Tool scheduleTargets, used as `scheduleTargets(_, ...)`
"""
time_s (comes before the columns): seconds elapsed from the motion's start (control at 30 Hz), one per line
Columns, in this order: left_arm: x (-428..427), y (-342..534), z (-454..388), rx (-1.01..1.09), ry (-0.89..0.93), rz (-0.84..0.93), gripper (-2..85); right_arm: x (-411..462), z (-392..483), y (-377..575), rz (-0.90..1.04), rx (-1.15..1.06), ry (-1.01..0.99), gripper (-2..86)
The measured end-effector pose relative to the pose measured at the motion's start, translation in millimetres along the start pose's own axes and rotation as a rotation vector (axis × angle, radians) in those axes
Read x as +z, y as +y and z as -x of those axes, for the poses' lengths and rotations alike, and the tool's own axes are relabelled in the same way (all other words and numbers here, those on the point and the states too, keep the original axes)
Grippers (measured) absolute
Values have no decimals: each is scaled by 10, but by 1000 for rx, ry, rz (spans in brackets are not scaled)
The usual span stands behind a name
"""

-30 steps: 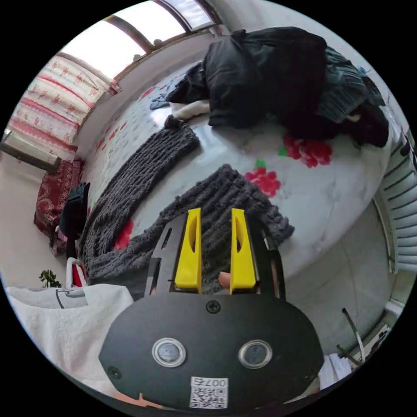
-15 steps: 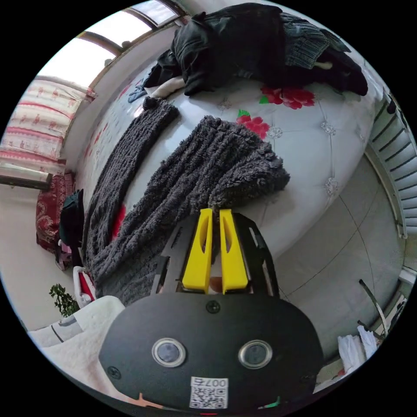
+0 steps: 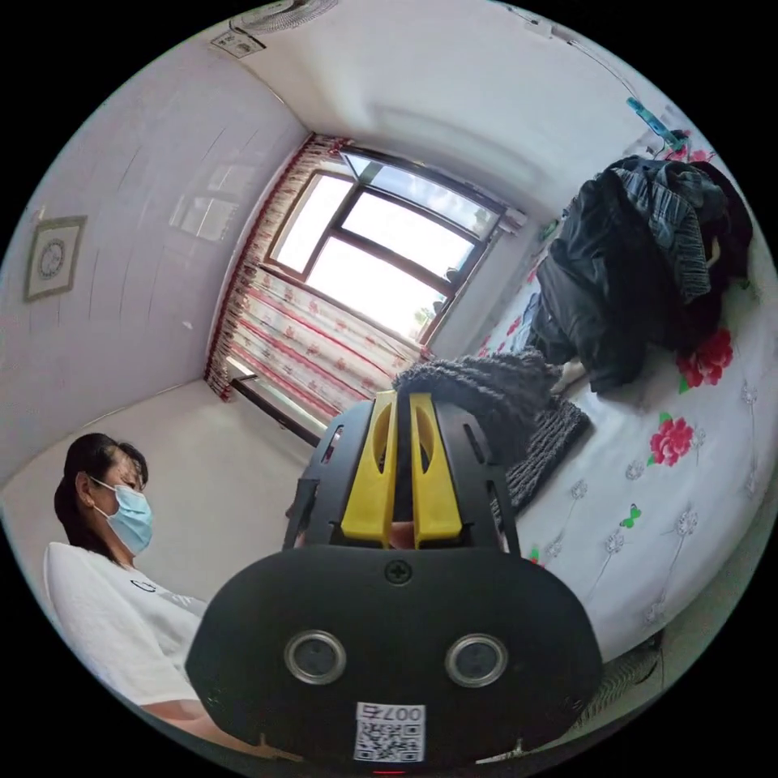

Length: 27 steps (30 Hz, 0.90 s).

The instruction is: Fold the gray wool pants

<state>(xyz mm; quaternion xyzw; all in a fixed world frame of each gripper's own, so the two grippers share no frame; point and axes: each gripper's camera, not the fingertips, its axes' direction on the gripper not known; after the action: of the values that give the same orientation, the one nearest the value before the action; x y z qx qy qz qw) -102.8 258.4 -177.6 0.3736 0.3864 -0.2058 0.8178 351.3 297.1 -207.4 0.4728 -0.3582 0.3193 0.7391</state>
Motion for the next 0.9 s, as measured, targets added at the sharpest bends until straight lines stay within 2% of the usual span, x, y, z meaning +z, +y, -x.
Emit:
scheduleTargets(0.17,-141,175,428,-157,-21,-9,-6,-101,-101,305,60,69,104,0)
scheduleTargets(0.4,331,-131,183,-91,-63,14,-7,241,-156,277,115,82,174,0)
scheduleTargets(0.63,700,-199,167,-186,-100,-11,-6,450,-332,172,105,122,248,2)
scheduleTargets(0.73,1133,-497,118,-209,-133,12,-4,834,-429,-85,150,102,255,4)
scheduleTargets(0.83,1970,-1033,0,-149,-174,76,4,1594,-503,-484,245,44,316,11)
scheduleTargets(0.9,2619,-1365,-24,-105,-202,99,16,2426,-621,-777,332,-6,416,26)
